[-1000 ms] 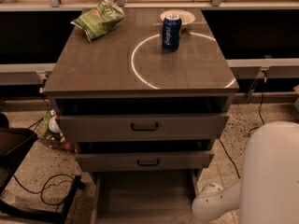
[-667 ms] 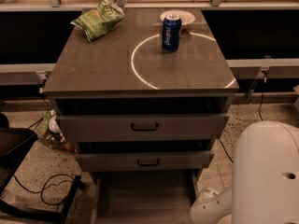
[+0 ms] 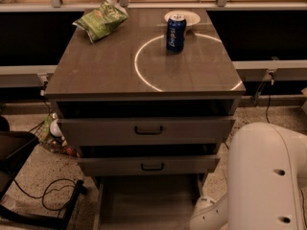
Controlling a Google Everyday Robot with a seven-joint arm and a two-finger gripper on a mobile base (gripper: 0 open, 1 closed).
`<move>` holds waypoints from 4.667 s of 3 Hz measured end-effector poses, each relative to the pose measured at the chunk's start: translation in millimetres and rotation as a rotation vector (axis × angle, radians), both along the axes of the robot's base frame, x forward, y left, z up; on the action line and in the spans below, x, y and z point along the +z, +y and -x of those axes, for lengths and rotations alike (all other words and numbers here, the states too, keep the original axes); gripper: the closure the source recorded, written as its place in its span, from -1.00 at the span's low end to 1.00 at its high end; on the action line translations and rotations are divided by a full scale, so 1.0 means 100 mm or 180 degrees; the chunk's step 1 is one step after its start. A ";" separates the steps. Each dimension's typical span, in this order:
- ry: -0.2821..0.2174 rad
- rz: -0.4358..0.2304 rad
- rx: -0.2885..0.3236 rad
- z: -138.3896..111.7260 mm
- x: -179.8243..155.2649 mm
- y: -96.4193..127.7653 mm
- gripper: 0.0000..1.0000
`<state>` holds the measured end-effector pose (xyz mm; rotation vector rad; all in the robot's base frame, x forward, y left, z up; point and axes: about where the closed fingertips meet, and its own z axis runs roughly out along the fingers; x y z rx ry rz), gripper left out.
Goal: Close bottom drawer
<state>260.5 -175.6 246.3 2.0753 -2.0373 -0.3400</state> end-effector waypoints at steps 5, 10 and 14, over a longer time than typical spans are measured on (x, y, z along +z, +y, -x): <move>-0.0101 -0.0832 0.0170 -0.30 -0.98 0.46 1.00; -0.0841 -0.0722 0.0446 -1.72 -0.89 0.98 1.00; -0.1126 -0.0721 0.0241 -2.28 -1.11 1.07 1.00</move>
Offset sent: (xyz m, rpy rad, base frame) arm 0.0218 0.0274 -0.0824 0.2788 -0.0326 0.0181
